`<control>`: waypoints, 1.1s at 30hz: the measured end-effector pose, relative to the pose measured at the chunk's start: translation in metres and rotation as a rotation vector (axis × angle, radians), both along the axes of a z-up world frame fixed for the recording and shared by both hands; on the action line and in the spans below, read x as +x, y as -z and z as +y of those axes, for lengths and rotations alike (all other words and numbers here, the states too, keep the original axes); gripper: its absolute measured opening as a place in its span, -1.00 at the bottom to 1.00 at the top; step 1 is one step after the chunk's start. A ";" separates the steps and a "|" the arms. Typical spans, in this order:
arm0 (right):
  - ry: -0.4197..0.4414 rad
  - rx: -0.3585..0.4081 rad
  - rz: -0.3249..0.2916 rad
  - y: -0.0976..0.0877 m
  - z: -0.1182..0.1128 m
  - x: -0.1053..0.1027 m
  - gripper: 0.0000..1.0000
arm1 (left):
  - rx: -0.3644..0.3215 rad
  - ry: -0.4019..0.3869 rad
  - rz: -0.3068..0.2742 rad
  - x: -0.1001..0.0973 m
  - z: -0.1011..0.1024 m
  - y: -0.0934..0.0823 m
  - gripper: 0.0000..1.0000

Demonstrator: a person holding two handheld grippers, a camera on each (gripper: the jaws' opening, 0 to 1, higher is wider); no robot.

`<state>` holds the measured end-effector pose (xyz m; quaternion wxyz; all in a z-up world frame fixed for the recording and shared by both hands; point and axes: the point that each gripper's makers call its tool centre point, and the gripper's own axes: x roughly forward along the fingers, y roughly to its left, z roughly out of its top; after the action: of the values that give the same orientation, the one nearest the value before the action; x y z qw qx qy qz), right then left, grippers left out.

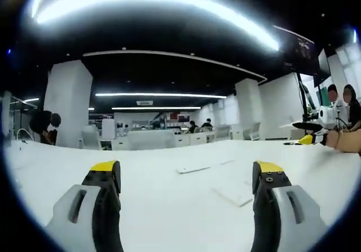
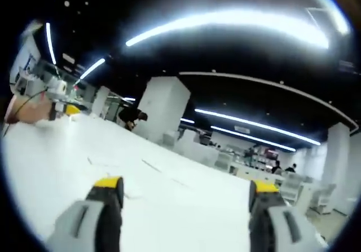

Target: Locate the socket holder cover, grip the socket holder cover, clip it into the socket holder slot.

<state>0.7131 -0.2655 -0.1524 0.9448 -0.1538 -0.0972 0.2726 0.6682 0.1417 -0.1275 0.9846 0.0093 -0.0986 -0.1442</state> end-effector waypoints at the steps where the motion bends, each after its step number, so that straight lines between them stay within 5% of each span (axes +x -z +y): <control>1: -0.001 -0.013 -0.003 0.002 0.001 0.000 0.85 | 0.001 -0.001 -0.002 0.000 0.000 0.000 0.90; 5: 0.014 -0.102 -0.006 0.012 0.002 -0.003 0.85 | 0.007 0.003 0.020 0.002 -0.006 0.004 0.90; 15: 0.071 -0.057 -0.011 0.009 -0.022 0.001 0.86 | 0.031 -0.017 0.056 0.009 -0.008 0.014 0.90; 33: 0.040 -0.038 0.006 0.013 -0.014 -0.003 0.86 | -0.014 -0.012 0.032 0.007 0.003 0.007 0.90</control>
<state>0.7106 -0.2793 -0.1657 0.9472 -0.1730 -0.0862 0.2557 0.6749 0.1445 -0.1348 0.9869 0.0006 -0.0838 -0.1375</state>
